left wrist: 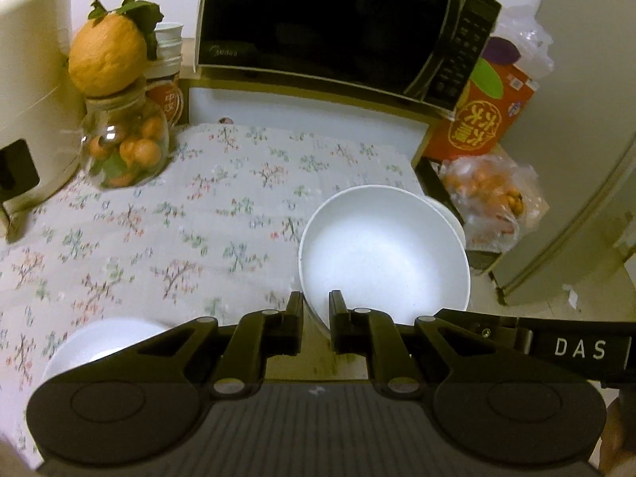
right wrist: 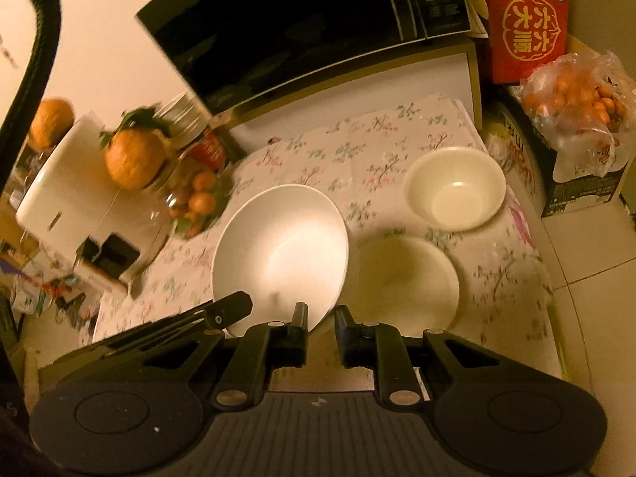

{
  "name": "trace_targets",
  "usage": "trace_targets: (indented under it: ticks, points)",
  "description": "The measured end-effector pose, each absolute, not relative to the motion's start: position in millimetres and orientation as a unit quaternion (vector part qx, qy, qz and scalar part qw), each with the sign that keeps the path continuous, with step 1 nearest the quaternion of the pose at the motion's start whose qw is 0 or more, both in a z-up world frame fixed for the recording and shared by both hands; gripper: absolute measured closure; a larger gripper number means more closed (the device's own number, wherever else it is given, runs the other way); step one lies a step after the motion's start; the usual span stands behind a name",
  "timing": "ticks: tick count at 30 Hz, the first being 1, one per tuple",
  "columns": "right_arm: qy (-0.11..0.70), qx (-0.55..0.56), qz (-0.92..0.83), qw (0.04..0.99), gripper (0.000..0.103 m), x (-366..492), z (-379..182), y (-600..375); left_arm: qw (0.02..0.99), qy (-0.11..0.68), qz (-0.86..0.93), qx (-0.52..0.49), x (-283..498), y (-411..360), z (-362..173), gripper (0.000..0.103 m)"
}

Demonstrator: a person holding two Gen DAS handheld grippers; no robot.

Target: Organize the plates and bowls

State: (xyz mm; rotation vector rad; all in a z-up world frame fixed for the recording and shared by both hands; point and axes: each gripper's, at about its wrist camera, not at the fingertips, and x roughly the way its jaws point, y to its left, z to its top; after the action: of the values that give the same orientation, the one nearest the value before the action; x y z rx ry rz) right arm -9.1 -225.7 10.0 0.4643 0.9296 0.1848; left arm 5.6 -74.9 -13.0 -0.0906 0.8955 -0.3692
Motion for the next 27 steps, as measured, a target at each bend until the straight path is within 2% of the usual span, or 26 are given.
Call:
trace_targets:
  ticks: [12,18,27]
  points:
    - [0.489,0.196,0.108,0.843,0.087,-56,-19,-225,0.868,0.461,-0.184,0.004,-41,-80,-41,0.092]
    - [0.515,0.187,0.113,0.829,0.087,-63,-34,-222,0.850,0.495,-0.178,0.020,-42,-83,-62,0.091]
    - [0.543,0.178,0.104,0.814,0.087,-58,-56,-219,0.844,0.504,-0.178,0.045,-45,-88,-75,0.091]
